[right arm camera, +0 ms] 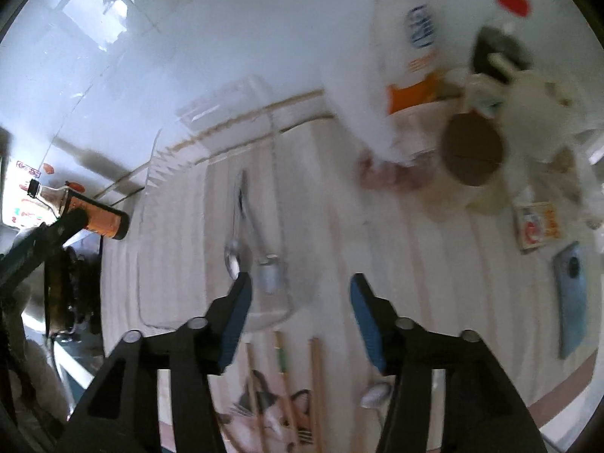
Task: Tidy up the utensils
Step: 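Carry both utensils over the clear rack and open both tools to drop them, then grasp the ornate-handled spoon with the right tool while the left tool grasps the round spoon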
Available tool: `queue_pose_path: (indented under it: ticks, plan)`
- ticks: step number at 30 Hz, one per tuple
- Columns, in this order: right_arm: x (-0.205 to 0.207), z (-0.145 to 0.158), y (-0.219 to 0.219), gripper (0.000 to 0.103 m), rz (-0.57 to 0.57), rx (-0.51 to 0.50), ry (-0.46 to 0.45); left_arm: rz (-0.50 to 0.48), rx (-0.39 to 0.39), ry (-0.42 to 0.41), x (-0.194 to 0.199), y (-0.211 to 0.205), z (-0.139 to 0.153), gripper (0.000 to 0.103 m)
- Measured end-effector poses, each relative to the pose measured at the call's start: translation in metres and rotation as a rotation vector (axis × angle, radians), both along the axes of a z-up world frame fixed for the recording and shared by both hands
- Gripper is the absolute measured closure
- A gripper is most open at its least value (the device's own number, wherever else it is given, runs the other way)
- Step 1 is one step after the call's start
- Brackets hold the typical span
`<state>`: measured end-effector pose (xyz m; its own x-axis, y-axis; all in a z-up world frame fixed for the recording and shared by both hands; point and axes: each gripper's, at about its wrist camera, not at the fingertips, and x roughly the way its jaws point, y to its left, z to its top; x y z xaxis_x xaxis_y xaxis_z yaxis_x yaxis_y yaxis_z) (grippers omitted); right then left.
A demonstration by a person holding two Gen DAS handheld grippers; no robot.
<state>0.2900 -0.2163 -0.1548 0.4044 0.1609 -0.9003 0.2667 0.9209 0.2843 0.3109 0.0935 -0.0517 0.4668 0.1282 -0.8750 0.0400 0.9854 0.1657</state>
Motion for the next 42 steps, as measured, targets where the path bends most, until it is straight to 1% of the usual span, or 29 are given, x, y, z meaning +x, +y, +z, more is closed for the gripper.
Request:
queue_pose_path:
  ticks: [1, 2, 3, 4, 6, 8, 10, 12, 14, 15, 16, 18, 20, 23, 26, 27, 28, 29, 30, 31, 33, 34, 36, 38, 39, 40, 41, 42]
  plan:
    - [-0.009, 0.001, -0.004, 0.043, -0.009, -0.003, -0.011, 0.004, 0.000, -0.004, -0.009, 0.005, -0.002, 0.004]
    - [-0.016, 0.001, -0.007, 0.043, -0.018, -0.003, -0.019, 0.008, -0.002, 0.009, -0.018, 0.010, -0.005, 0.001]
    - [-0.026, 0.000, -0.012, 0.041, -0.027, -0.003, -0.032, 0.013, -0.005, 0.034, -0.027, 0.015, -0.012, 0.000]
    - [-0.033, 0.000, -0.015, 0.036, -0.032, -0.006, -0.042, 0.017, -0.003, 0.051, -0.034, 0.018, -0.018, 0.000]
    - [-0.049, -0.003, -0.023, 0.033, -0.052, -0.029, -0.051, 0.017, 0.005, 0.089, -0.048, 0.023, -0.033, 0.000]
    - [-0.061, -0.009, -0.029, 0.033, -0.060, -0.043, -0.037, 0.019, 0.009, 0.125, -0.060, 0.025, -0.049, 0.000]
    - [-0.074, -0.017, -0.036, 0.033, -0.071, -0.034, -0.012, 0.027, 0.000, 0.183, -0.074, 0.026, -0.069, 0.000]
    - [-0.086, -0.029, -0.041, 0.033, -0.070, -0.031, 0.028, 0.025, -0.007, 0.222, -0.086, 0.023, -0.084, 0.000]
    - [-0.096, -0.039, -0.043, 0.038, -0.067, -0.020, 0.057, 0.011, -0.001, 0.265, -0.100, 0.015, -0.099, 0.000]
    - [-0.101, -0.046, -0.045, 0.045, -0.063, -0.011, 0.076, 0.001, -0.002, 0.280, -0.106, 0.010, -0.105, 0.000]
    - [-0.107, -0.051, -0.046, 0.048, -0.061, -0.011, 0.090, -0.012, 0.003, 0.299, -0.112, 0.001, -0.111, 0.000]
    - [-0.116, -0.063, -0.046, 0.052, -0.050, -0.007, 0.122, -0.046, 0.000, 0.329, -0.121, -0.017, -0.121, 0.000]
    - [-0.123, -0.074, -0.047, 0.053, -0.054, -0.018, 0.152, -0.081, 0.006, 0.336, -0.124, -0.035, -0.128, 0.000]
    - [-0.128, -0.094, -0.052, 0.056, -0.064, -0.013, 0.196, -0.123, 0.034, 0.333, -0.124, -0.061, -0.134, 0.000]
    - [-0.127, -0.118, -0.050, 0.061, -0.050, -0.017, 0.234, -0.147, 0.059, 0.340, -0.123, -0.080, -0.138, 0.001]
    - [-0.126, -0.126, -0.048, 0.068, -0.039, -0.023, 0.247, -0.154, 0.063, 0.343, -0.124, -0.086, -0.139, 0.001]
    - [-0.125, -0.136, -0.045, 0.082, -0.028, -0.025, 0.266, -0.166, 0.066, 0.349, -0.125, -0.093, -0.141, 0.001]
    - [-0.125, -0.142, -0.044, 0.088, -0.022, -0.029, 0.282, -0.180, 0.066, 0.358, -0.126, -0.101, -0.144, 0.001]
    - [-0.127, -0.139, -0.043, 0.096, -0.029, -0.072, 0.246, -0.197, 0.058, 0.375, -0.128, -0.111, -0.146, 0.001]
    - [-0.129, -0.139, -0.044, 0.096, -0.029, -0.093, 0.252, -0.208, 0.038, 0.393, -0.132, -0.117, -0.147, 0.001]
    - [-0.138, -0.139, -0.056, 0.096, -0.075, -0.089, 0.250, -0.234, -0.023, 0.448, -0.139, -0.134, -0.154, 0.002]
    - [-0.144, -0.139, -0.064, 0.096, -0.100, -0.091, 0.253, -0.240, -0.060, 0.483, -0.141, -0.141, -0.158, 0.003]
    - [-0.154, -0.140, -0.081, 0.096, -0.146, -0.081, 0.261, -0.236, -0.130, 0.559, -0.146, -0.155, -0.171, 0.011]
    - [-0.169, -0.141, -0.101, 0.096, -0.188, -0.061, 0.269, -0.217, -0.182, 0.626, -0.147, -0.165, -0.183, 0.025]
    - [-0.175, -0.141, -0.109, 0.096, -0.204, -0.060, 0.273, -0.203, -0.208, 0.658, -0.147, -0.170, -0.190, 0.028]
    - [-0.183, -0.141, -0.119, 0.096, -0.223, -0.058, 0.275, -0.185, -0.234, 0.683, -0.146, -0.175, -0.197, 0.037]
    - [-0.188, -0.141, -0.125, 0.096, -0.238, -0.058, 0.276, -0.173, -0.246, 0.693, -0.145, -0.178, -0.201, 0.047]
    - [-0.195, -0.141, -0.132, 0.096, -0.257, -0.054, 0.278, -0.164, -0.248, 0.697, -0.143, -0.182, -0.206, 0.053]
